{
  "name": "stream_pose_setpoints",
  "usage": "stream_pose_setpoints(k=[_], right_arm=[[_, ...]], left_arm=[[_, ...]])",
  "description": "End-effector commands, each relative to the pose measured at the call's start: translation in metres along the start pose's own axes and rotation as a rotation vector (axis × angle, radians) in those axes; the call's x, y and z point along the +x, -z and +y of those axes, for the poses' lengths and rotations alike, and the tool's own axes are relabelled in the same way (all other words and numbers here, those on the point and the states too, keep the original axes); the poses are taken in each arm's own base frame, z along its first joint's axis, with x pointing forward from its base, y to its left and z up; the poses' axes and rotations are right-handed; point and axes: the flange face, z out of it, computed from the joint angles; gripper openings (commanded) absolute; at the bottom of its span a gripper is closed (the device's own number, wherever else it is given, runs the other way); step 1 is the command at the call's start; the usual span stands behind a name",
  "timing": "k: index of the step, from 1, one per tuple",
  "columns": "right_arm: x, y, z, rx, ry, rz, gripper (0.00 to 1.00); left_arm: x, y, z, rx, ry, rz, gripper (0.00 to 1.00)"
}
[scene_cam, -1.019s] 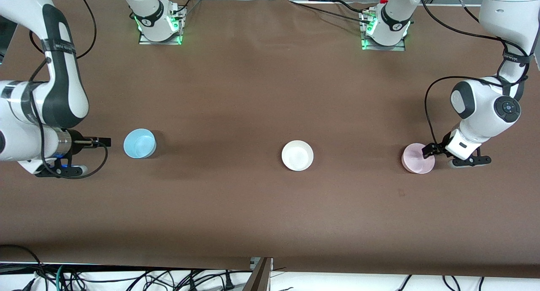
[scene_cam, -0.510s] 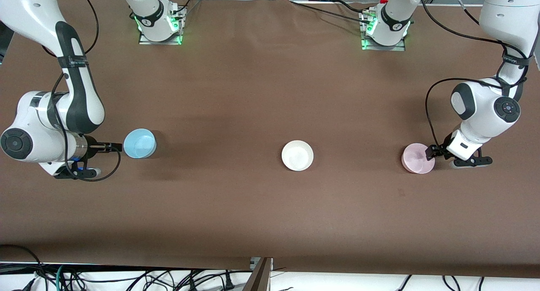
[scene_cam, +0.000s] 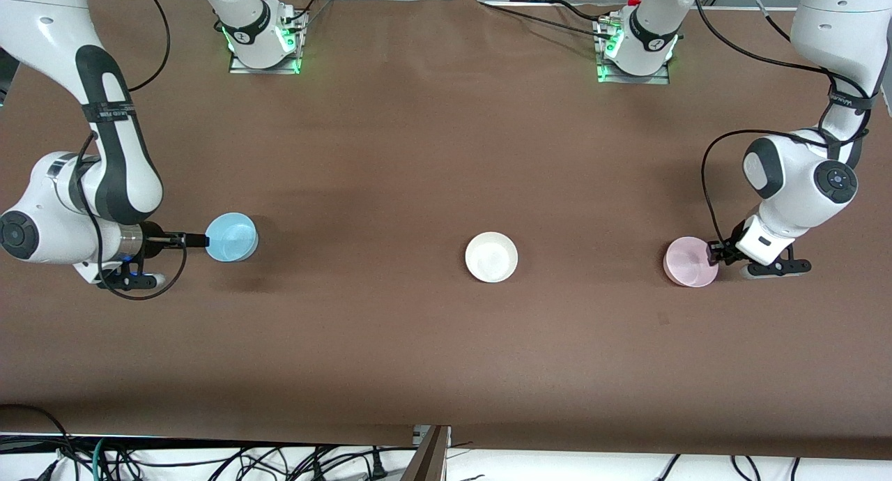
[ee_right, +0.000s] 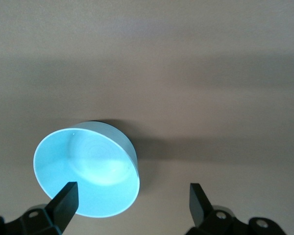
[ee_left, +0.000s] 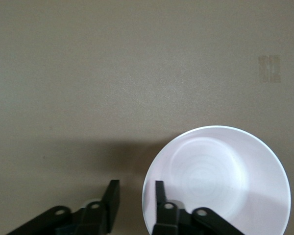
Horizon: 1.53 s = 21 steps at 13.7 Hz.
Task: Stack pink and blue bowls on white bowl
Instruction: 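Grasp the pink bowl with the left gripper while the right gripper grasps blue, then carry the pink bowl with the left gripper and lower it into the white bowl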
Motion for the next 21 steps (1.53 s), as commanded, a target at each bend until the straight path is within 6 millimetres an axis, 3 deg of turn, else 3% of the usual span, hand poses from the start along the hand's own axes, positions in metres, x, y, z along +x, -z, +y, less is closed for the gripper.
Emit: stream_pose_setpoints(k=[1, 3, 8, 12, 14, 16, 18, 21], right_arm=[[-0.006, -0.017, 0.003, 0.042, 0.017, 0.015, 1.00], [-0.009, -0.026, 0.007, 0.066, 0.024, 0.025, 1.00], [-0.011, -0.041, 0.010, 0.073, 0.045, 0.016, 0.98], [-0.012, -0.045, 0.013, 0.077, 0.057, 0.011, 0.90], [-0.011, -0.048, 0.014, 0.091, 0.051, 0.009, 0.87], [-0.012, -0.051, 0.013, 0.101, 0.061, 0.007, 0.78], [-0.012, -0.051, 0.013, 0.102, 0.059, 0.006, 0.56], [-0.012, -0.050, 0.013, 0.105, 0.062, 0.000, 0.37]], left_arm=[[0.004, 0.001, 0.002, -0.010, -0.013, 0.011, 0.10], [0.005, 0.001, 0.005, -0.011, -0.017, 0.013, 0.00], [0.012, 0.005, 0.008, -0.011, -0.019, 0.027, 0.00], [0.031, 0.043, 0.040, -0.049, 0.038, 0.037, 0.00], [0.041, 0.066, 0.074, -0.097, 0.099, 0.015, 0.00], [0.040, 0.082, 0.108, -0.127, 0.160, 0.016, 0.00], [0.037, 0.088, 0.146, -0.158, 0.248, 0.005, 0.00], [0.026, 0.094, 0.201, -0.202, 0.351, -0.017, 0.00]])
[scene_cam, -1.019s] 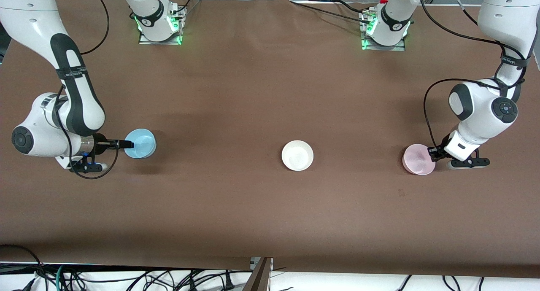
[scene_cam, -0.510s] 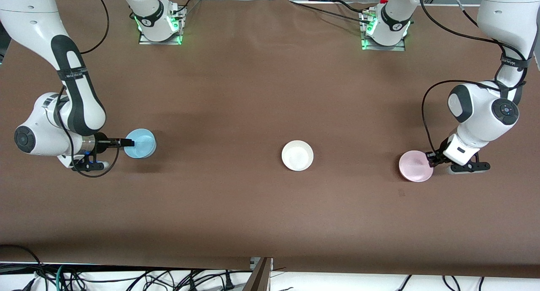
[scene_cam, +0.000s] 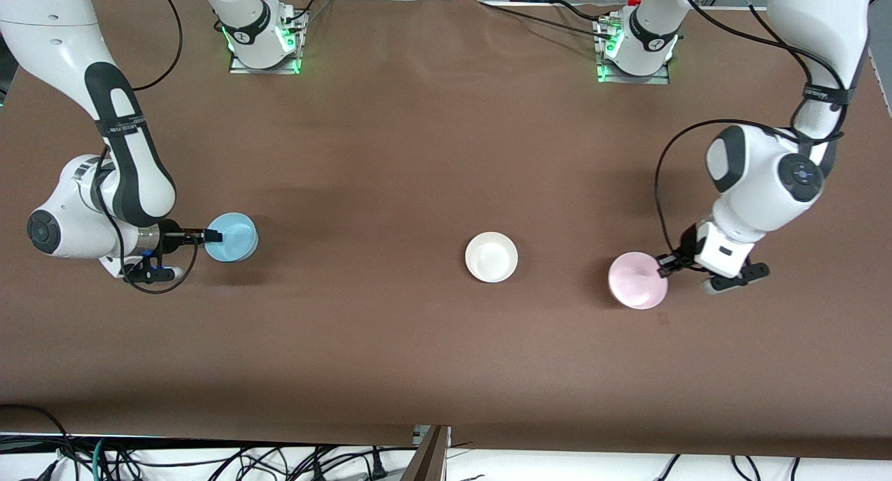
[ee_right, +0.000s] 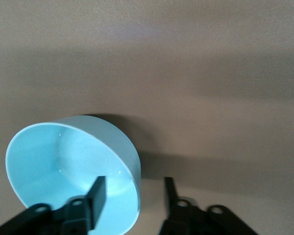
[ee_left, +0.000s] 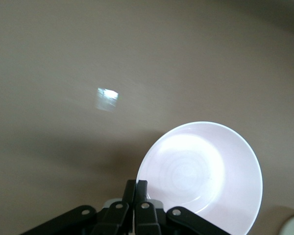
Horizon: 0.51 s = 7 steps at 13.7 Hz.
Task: Stack pink and blue bowls on white bowl
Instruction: 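Carry the pink bowl with the left gripper and lower it into the white bowl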
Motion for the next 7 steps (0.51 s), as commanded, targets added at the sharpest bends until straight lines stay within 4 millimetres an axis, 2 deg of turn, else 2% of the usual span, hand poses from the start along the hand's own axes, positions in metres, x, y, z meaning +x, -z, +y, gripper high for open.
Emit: stream_pose_setpoints(k=[1, 4, 7], right_arm=[[-0.003, 0.000, 0.002, 0.027, 0.013, 0.009, 0.29], [-0.002, 0.001, 0.001, 0.027, 0.015, 0.010, 0.14], [-0.001, 0.004, -0.001, 0.027, 0.018, 0.015, 0.00]], left_arm=[[-0.019, 0.004, 0.034, -0.039, 0.099, -0.023, 0.00], [-0.047, 0.003, 0.077, -0.057, 0.174, -0.044, 0.00], [-0.082, -0.009, 0.128, -0.098, 0.249, -0.032, 0.00]])
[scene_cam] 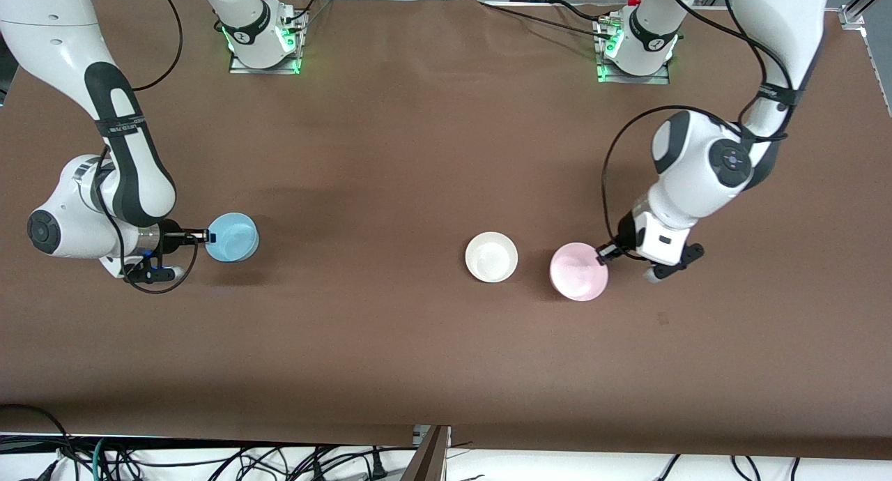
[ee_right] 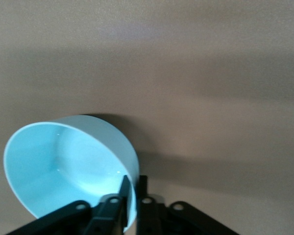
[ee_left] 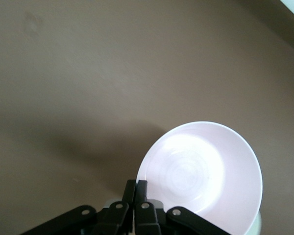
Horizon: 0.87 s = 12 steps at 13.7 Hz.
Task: Stack pink and blue bowls on white bowl
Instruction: 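Carry the pink bowl with the left gripper and lower it into the white bowl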
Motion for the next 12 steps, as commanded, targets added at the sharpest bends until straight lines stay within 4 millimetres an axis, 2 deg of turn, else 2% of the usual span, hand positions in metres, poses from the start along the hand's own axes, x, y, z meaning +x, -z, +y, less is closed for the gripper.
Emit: stream_pose_setpoints(k=[1, 4, 7, 10, 12], right_arm=[[-0.001, 0.005, -0.002, 0.025, 0.014, 0.017, 0.00], [0.007, 0.024, -0.011, 0.022, 0.033, 0.043, 0.00], [0.016, 0.059, -0.021, 0.032, 0.057, 0.038, 0.00], [0.023, 0.085, -0.046, 0.035, 0.104, 0.023, 0.00], [0.027, 0.097, -0.071, 0.033, 0.143, 0.014, 0.00]], left_arm=[[-0.040, -0.013, 0.031, -0.029, 0.063, -0.002, 0.00], [-0.075, -0.021, 0.055, -0.012, 0.084, -0.002, 0.00], [-0.102, -0.043, 0.069, 0.010, 0.114, 0.046, 0.00], [-0.118, -0.060, 0.074, 0.027, 0.131, 0.079, 0.00], [-0.126, -0.067, 0.076, 0.034, 0.137, 0.076, 0.00]])
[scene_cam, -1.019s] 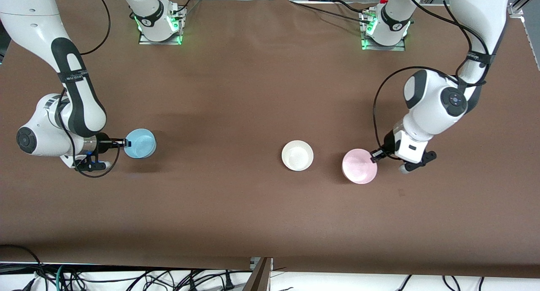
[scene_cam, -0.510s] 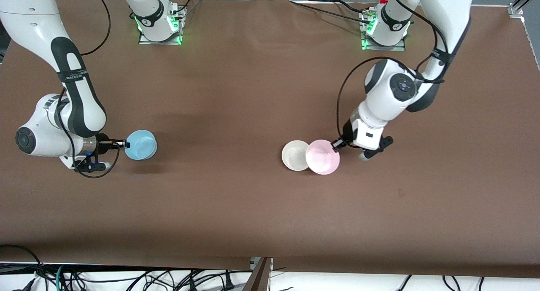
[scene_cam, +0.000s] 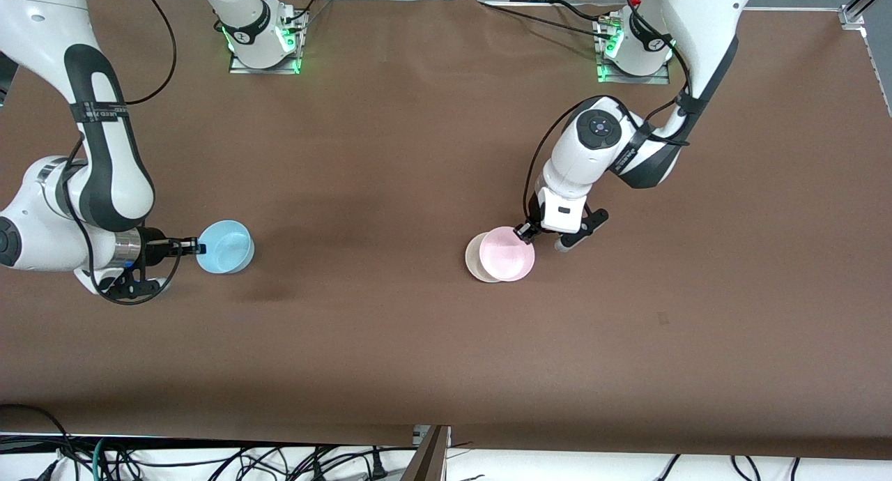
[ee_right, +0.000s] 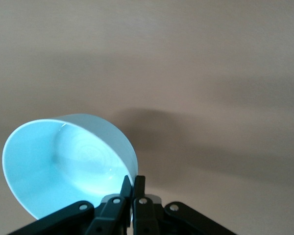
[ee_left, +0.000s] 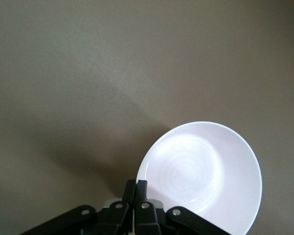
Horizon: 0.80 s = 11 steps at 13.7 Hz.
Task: Stack pink and blue bowls on white bowl
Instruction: 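Carry the blue bowl toward the stack while the left gripper releases the pink bowl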
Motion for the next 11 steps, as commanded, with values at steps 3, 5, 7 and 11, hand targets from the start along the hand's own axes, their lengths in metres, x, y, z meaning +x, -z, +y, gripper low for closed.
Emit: stream_pose_setpoints(k=[3, 5, 7, 11], right_arm=[[0.018, 0.023, -0.086, 0.016, 0.127, -0.003, 0.00], [0.023, 0.024, -0.122, 0.058, 0.089, 0.007, 0.00], [0.024, 0.018, -0.152, 0.064, 0.026, 0.001, 0.00], [0.023, 0.000, -0.239, 0.044, -0.082, 0.011, 0.00]], left_arm=[[-0.014, -0.005, 0.007, -0.011, 0.021, 0.012, 0.00], [-0.018, -0.005, 0.009, -0.011, 0.020, 0.011, 0.00], [-0.021, -0.009, 0.009, -0.007, 0.022, 0.006, 0.00], [-0.024, -0.015, 0.008, -0.009, 0.024, -0.002, 0.00]])
